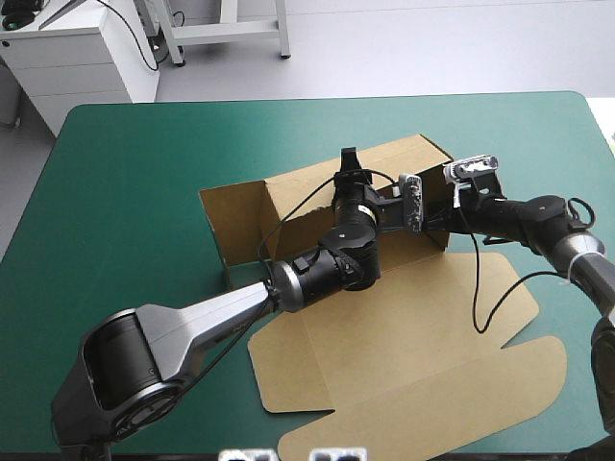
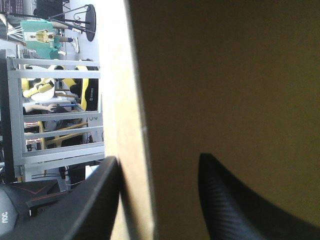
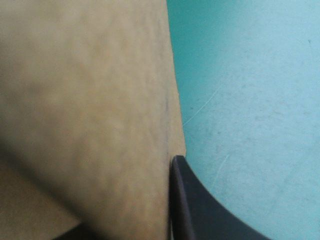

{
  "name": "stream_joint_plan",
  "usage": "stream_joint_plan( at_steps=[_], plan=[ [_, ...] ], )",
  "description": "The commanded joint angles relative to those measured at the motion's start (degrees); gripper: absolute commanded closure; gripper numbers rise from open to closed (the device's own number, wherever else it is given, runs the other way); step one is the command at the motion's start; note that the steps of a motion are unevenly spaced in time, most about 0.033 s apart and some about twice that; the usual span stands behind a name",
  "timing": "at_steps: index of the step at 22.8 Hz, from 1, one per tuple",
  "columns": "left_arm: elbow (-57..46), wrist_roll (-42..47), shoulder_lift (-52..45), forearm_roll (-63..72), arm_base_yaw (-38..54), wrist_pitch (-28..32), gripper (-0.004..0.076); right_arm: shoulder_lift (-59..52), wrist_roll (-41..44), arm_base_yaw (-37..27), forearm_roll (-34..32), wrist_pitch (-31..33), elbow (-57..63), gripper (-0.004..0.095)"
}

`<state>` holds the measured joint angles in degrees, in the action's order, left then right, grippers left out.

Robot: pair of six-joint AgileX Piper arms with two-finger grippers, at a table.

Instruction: Fold the box

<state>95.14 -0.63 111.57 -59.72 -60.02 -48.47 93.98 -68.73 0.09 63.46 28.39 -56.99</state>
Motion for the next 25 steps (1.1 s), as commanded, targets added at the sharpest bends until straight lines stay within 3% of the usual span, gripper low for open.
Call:
stream_joint_plan(
  at_steps=[1, 10, 18, 20, 23, 25],
  plan=[
    [0.7, 2.5, -2.7, 0.9, -1.7, -0.4, 0.0335, -0.7, 6.2, 2.4, 1.7, 4.8, -0.3, 0.0905],
    [0.7, 5.4, -8.0, 1.2, -6.9, -0.8, 0.0335, -0.7, 12.0, 2.4, -1.8, 3.7, -0.3, 0.0906],
    [0.7, 5.5, -14.5, 1.5, -14.0, -8.6, 0.0346, -0.7, 15.9, 2.4, -4.4, 3.6, -0.3, 0.0906],
    [0.7, 5.8, -17.2, 1.4, -14.9, -9.5, 0.0447, -0.8, 16.2, 2.4, -4.4, 4.8, -0.8, 0.0906],
    [0.7, 8.2, -22.5, -0.3, -13.8, -9.7, 0.0729, -2.1, 18.1, 2.4, -5.4, 6.3, -2.3, 0.0906],
    [0.7, 8.6, -26.5, -1.5, -11.3, -9.5, 0.0732, -3.7, 22.0, 2.4, -9.5, 7.2, -4.0, 0.0906]
  ],
)
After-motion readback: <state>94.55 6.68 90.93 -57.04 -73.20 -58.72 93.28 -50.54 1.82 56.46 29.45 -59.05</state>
